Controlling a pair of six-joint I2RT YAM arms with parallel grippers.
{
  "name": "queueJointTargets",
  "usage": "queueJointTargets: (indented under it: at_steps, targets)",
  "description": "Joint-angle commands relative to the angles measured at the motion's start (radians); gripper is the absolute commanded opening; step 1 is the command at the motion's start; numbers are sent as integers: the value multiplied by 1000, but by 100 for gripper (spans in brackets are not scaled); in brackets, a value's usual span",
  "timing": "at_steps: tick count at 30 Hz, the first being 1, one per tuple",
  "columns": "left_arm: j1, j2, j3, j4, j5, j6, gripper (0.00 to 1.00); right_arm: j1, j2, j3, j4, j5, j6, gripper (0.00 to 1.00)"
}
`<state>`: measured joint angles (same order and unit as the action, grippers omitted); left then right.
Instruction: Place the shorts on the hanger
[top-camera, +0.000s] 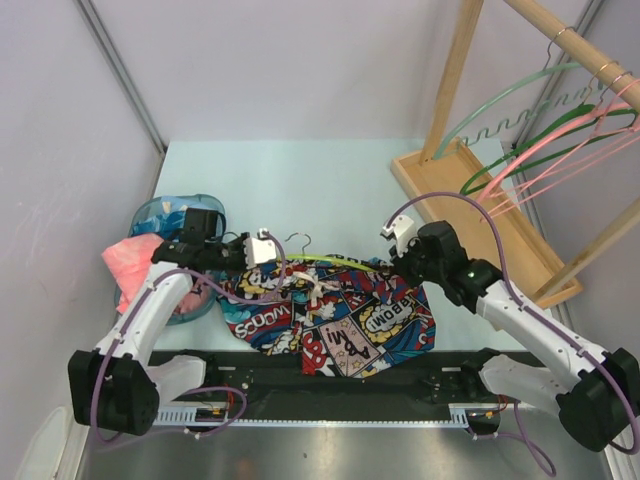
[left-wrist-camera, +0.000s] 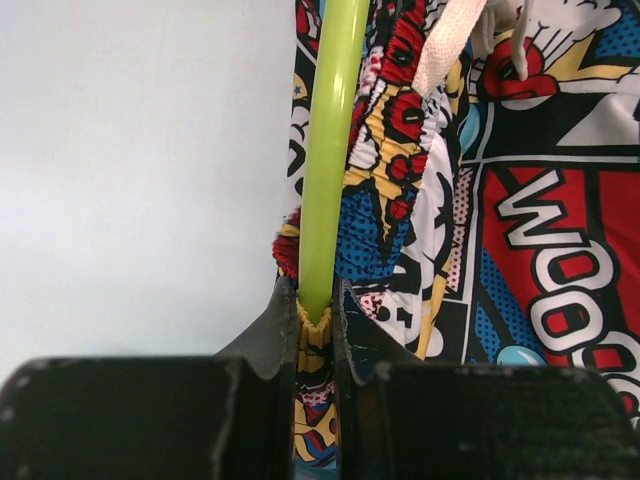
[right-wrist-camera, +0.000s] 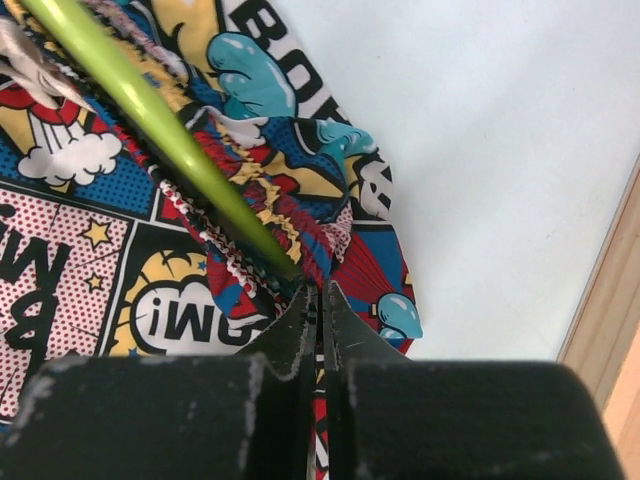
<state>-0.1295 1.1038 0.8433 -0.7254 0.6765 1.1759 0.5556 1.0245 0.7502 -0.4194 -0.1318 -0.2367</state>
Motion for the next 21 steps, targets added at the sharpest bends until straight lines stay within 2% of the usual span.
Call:
queueJointTargets:
  at_steps: [1, 3, 5, 6, 7, 10, 14, 21]
  targets:
    - [-67, 1, 34, 67, -160, -53, 0, 55, -7, 58, -44, 130, -9, 0]
    - [-85, -4, 40, 78, -150, -77, 0, 82, 2, 75, -44, 127, -4, 0]
    - [-104, -13, 43, 81, -134, -87, 0, 92, 9, 86, -47, 112, -4, 14]
    - [-110, -13, 49, 80, -130, -90, 0, 95, 11, 90, -51, 91, -9, 22]
    - [-113, -15, 54, 78, -112, -90, 0, 96, 8, 103, -55, 77, -15, 41]
    - [-113, -18, 77, 72, -86, -93, 0, 102, -17, 120, -64, 17, -45, 65]
    - [-113, -18, 117, 43, -3, -87, 0, 115, -50, 158, -62, -77, -79, 73]
    - [-113, -10, 220, 29, 92, -94, 0, 170, -8, 291, 23, -183, -82, 75]
